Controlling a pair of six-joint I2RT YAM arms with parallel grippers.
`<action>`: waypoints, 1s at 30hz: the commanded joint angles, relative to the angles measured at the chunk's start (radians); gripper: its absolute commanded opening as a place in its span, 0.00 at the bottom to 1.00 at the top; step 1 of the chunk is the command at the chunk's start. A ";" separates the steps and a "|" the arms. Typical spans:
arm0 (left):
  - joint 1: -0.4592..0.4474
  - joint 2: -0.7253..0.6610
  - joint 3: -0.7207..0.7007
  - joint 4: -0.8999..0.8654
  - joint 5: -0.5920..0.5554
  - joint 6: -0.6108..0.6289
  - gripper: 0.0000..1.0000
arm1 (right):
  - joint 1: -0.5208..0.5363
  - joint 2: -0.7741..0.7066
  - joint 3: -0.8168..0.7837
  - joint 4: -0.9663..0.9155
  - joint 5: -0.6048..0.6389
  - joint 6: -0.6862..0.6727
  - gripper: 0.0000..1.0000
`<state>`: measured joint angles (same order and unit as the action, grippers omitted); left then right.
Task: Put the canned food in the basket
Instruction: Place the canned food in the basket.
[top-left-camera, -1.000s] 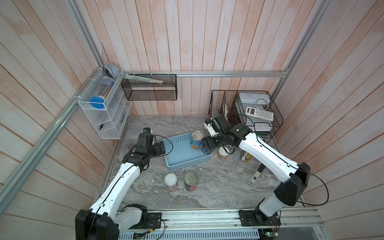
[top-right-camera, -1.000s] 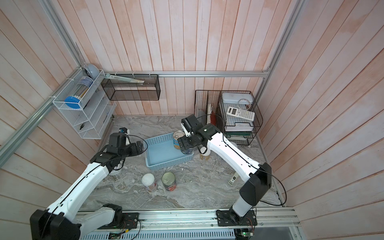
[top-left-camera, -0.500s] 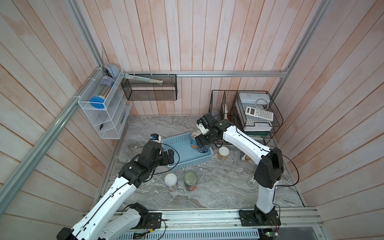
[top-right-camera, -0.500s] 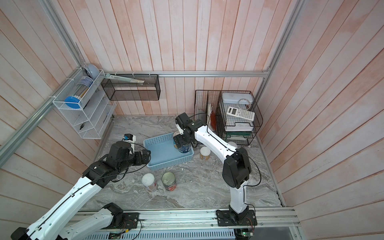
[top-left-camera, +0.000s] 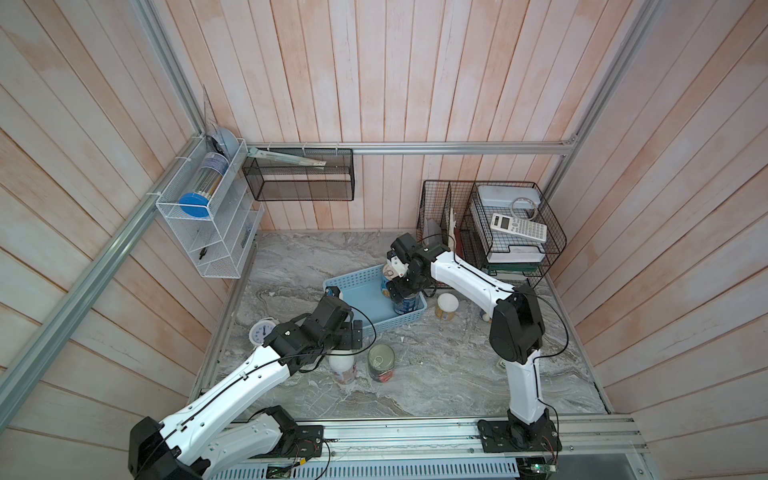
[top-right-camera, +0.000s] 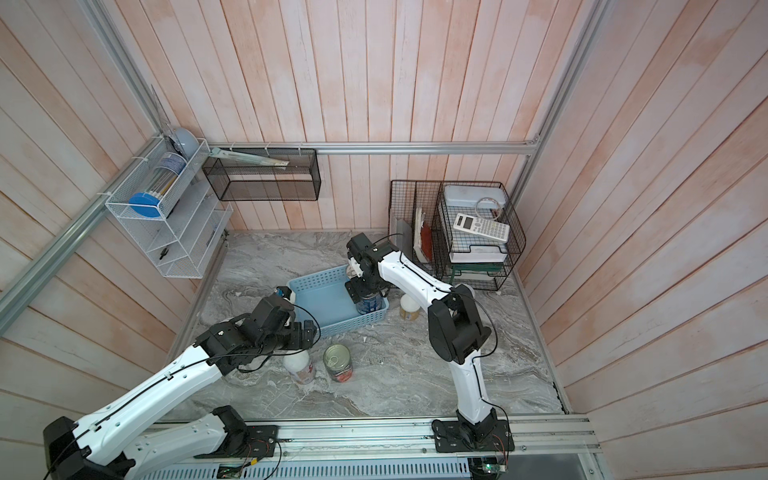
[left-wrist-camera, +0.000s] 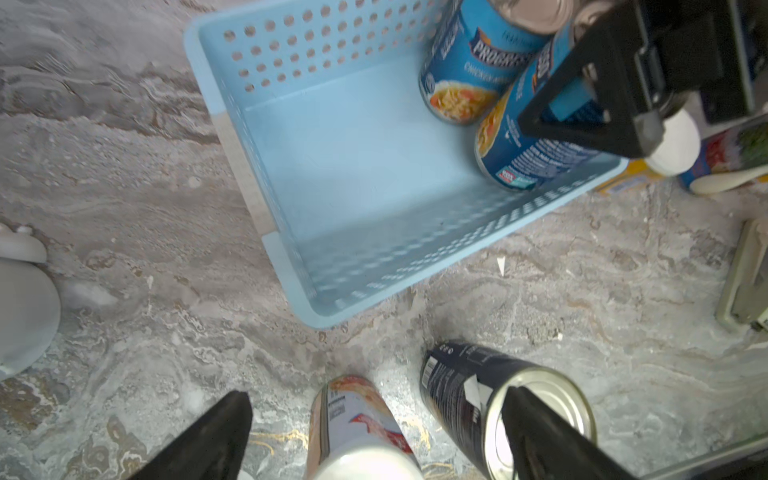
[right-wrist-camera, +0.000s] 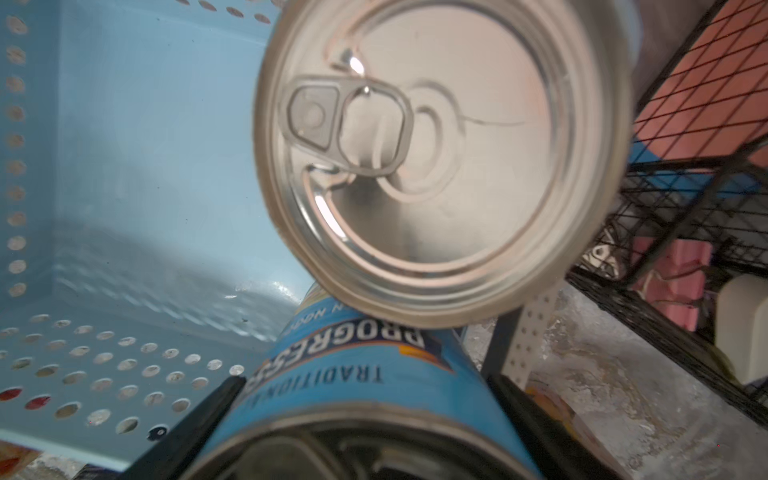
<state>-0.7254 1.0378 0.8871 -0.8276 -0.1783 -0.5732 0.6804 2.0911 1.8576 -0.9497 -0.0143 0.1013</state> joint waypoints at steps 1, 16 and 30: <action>-0.025 0.000 -0.027 -0.031 0.025 -0.051 1.00 | -0.005 -0.049 -0.002 0.034 -0.008 -0.009 0.69; -0.065 0.063 -0.078 -0.069 0.067 -0.091 1.00 | -0.007 -0.094 -0.149 0.131 -0.018 0.023 0.89; -0.086 0.094 -0.114 -0.051 0.084 -0.146 1.00 | -0.008 -0.112 -0.174 0.156 -0.009 0.029 0.98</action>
<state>-0.8062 1.1320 0.7666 -0.8837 -0.0856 -0.7040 0.6769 2.0117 1.6871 -0.8032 -0.0349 0.1192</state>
